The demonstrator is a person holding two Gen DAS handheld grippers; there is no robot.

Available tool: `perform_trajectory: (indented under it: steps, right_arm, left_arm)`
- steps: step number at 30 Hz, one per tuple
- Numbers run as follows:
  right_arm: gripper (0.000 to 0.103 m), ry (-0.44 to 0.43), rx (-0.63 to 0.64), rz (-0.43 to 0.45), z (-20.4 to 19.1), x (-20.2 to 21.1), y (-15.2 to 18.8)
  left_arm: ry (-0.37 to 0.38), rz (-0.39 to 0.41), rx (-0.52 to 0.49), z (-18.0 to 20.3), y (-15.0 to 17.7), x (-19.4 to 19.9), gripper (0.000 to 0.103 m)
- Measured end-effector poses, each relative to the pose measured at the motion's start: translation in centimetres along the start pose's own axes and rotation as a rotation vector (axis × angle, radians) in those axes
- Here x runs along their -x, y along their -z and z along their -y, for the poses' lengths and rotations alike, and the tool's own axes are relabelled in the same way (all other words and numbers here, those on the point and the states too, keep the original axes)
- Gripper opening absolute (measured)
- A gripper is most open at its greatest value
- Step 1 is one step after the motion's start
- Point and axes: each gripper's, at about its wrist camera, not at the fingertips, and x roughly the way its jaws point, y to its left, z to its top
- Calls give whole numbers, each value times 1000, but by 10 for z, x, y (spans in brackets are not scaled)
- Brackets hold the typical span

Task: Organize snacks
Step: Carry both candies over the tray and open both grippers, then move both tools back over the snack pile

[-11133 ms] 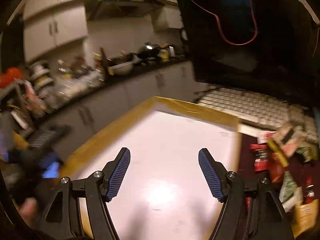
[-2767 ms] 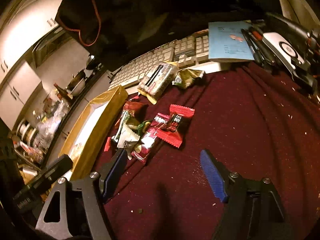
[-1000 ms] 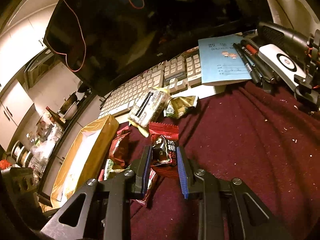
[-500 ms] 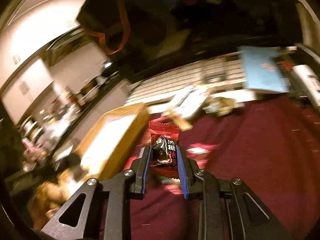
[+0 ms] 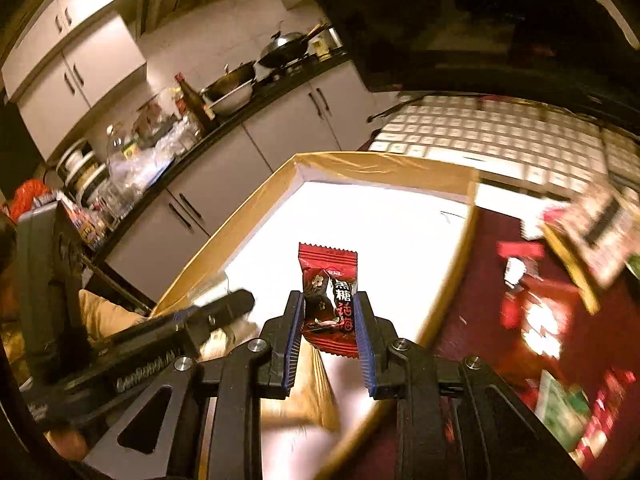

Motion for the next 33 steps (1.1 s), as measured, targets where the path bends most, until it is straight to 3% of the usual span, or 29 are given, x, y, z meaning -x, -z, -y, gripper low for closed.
perform_trajectory:
  steps: [4, 9, 16, 19, 21, 24, 28, 30, 33]
  right_arm:
    - [25, -6, 12, -40, -2, -21, 5]
    - [25, -14, 48, -27, -7, -21, 9]
    - [29, -17, 21, -12, -3, -18, 8]
    - [35, -45, -27, 7, 5, -13, 7]
    - [43, -58, -51, 28, 10, -8, 4]
    - [47, -83, -96, 68, 17, 6, 3]
    - [58, -113, -132, 110, 28, 37, 13]
    - [58, -120, -150, 127, 38, 58, 25]
    - [58, -96, -189, 148, 62, 87, 49]
  left_arm:
    - [13, -22, 4, -5, 3, -7, 14]
    - [-6, -19, -22, -2, 4, -2, 15]
    - [-31, -29, 19, -9, 3, -3, 19]
    - [-45, -1, 28, -9, 4, 2, 34]
    - [-46, 33, 36, -7, 6, 10, 52]
    - [-43, 89, 13, 1, 9, 27, 56]
    - [21, 163, -3, 18, 21, 52, 63]
    - [57, 178, -33, 30, 27, 57, 70]
    - [126, 161, -86, 54, 38, 59, 70]
